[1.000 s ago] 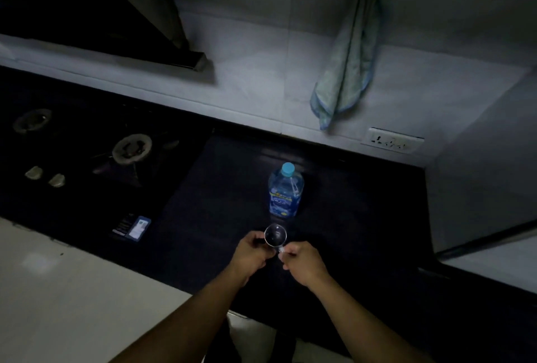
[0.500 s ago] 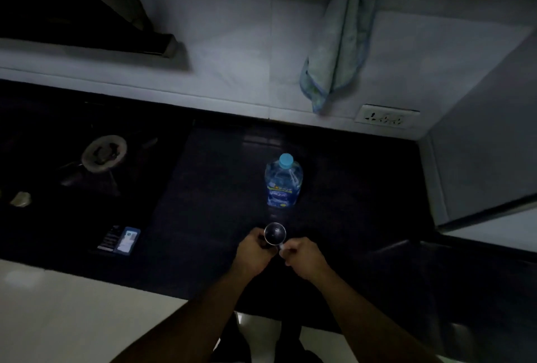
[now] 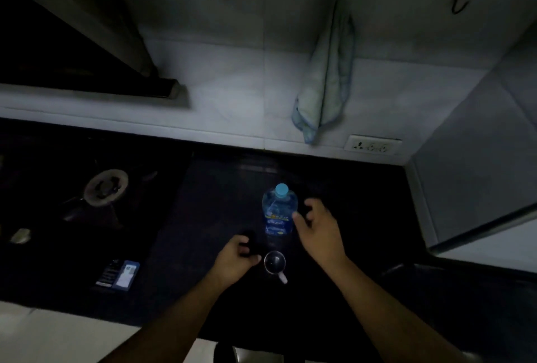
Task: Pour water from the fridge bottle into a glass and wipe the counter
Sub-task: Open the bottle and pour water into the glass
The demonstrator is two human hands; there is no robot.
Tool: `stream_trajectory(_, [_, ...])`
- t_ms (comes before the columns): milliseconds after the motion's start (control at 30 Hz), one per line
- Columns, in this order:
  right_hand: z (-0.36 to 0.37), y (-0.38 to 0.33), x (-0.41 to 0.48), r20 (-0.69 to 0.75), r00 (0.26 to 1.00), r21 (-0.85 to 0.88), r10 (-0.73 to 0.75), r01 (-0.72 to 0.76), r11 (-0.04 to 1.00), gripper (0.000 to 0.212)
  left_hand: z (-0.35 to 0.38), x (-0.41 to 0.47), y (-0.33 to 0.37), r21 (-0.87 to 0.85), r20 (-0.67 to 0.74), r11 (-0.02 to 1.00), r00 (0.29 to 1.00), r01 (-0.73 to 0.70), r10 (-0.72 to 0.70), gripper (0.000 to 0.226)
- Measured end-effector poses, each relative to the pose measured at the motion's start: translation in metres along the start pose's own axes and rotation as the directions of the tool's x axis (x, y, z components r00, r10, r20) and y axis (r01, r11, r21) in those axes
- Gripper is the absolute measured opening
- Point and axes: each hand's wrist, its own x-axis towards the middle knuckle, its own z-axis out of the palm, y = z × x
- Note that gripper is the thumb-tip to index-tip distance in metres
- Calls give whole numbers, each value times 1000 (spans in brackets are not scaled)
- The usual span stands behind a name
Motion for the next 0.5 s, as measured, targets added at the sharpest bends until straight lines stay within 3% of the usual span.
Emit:
stream_trajectory(100, [-13,-41,29,45,984,-104,-171,175,979,53,-19,14,26,14,-39,998,998,-54,54,49])
stream_trajectory(233, [-5,-67,51,236,943,-434,-233,317,844,51,-27,29,53,69,-43,985,986,-159,162,54])
stream_trajectory(333, [2,-73,57,259,943,-556,-207,321,766,46,-26,37,65,108,-15,971,976,-214,217,60])
stream_trajectory(500, [6,-80,57,249,948,-574,-197,308,759,43,-25,46,69,111,59,951,957,-289,284,69])
